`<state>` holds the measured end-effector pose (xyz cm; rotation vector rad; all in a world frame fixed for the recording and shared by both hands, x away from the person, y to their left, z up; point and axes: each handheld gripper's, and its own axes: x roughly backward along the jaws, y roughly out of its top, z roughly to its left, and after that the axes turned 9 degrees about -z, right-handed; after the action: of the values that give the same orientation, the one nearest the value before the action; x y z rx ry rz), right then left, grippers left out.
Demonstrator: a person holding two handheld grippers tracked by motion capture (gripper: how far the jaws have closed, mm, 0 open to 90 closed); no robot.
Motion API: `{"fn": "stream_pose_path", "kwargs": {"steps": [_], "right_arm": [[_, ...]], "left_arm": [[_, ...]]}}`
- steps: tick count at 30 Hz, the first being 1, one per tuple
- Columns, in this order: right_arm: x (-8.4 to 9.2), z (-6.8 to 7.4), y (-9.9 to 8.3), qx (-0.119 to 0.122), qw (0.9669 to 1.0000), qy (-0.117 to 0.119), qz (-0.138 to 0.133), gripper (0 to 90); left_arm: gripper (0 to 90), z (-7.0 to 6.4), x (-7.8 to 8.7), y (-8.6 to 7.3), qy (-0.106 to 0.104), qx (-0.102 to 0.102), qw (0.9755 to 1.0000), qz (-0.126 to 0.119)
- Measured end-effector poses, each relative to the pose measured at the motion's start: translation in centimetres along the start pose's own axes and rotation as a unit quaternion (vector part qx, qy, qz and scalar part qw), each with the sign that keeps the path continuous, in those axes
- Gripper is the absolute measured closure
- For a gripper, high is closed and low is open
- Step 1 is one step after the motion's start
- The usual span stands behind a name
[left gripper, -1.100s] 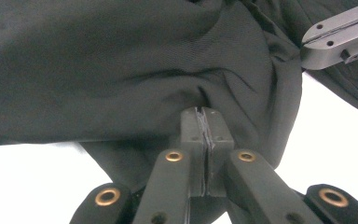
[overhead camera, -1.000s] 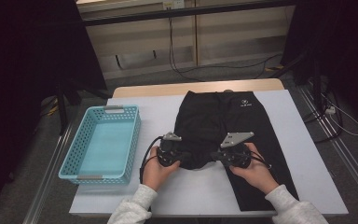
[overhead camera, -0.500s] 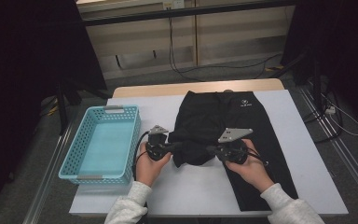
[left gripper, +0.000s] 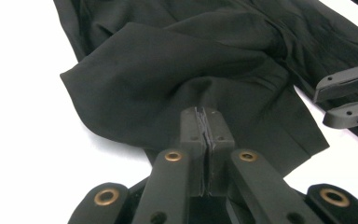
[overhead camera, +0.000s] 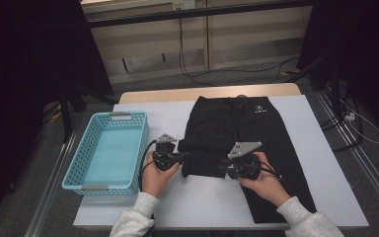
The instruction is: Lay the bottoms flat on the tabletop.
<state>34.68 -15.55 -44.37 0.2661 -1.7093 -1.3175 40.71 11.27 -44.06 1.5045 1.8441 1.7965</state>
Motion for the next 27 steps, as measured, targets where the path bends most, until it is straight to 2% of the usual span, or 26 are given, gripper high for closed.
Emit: {"fn": "stream_pose_path", "kwargs": {"steps": [2, 10, 13, 15, 17, 19, 20, 27], "right_arm": [[0.0, 0.0, -0.1, -0.002, 1.0000, -0.001, 0.002, 70.2], [-0.5, 0.6, -0.4, -0.004, 0.9997, 0.023, 0.011, 59.7], [-1.2, 0.9, -0.6, 0.014, 0.9992, 0.016, 0.035, 58.3], [-1.3, 1.0, -0.7, 0.017, 0.9992, 0.017, 0.033, 63.8], [-1.3, 1.0, -0.7, 0.018, 0.9992, 0.010, 0.033, 75.2], [-1.3, 1.0, -0.7, 0.015, 0.9992, 0.015, 0.034, 85.1], [-1.3, 0.9, -0.6, 0.014, 0.9992, 0.013, 0.035, 87.8], [-0.8, 0.7, -0.6, 0.006, 0.9991, 0.018, 0.038, 90.0]], "left_arm": [[87.5, -0.1, 0.1, 0.0, 0.000, -0.001, 1.0000, 0.002], [85.3, 0.0, 0.3, 0.0, 0.008, -0.004, 0.9999, -0.004], [74.4, 0.0, 0.4, 0.0, 0.014, -0.004, 0.9998, -0.012], [62.6, 0.0, 0.5, 0.0, 0.019, -0.007, 0.9997, -0.016], [56.9, -0.2, 0.5, 0.0, 0.023, -0.010, 0.9995, -0.016], [52.5, -0.3, 0.6, 0.0, 0.025, -0.014, 0.9995, -0.011], [50.6, -0.4, 0.7, 0.0, 0.026, -0.015, 0.9995, -0.009], [43.5, -0.9, 1.3, -0.4, 0.036, -0.021, 0.9991, 0.000]]}}
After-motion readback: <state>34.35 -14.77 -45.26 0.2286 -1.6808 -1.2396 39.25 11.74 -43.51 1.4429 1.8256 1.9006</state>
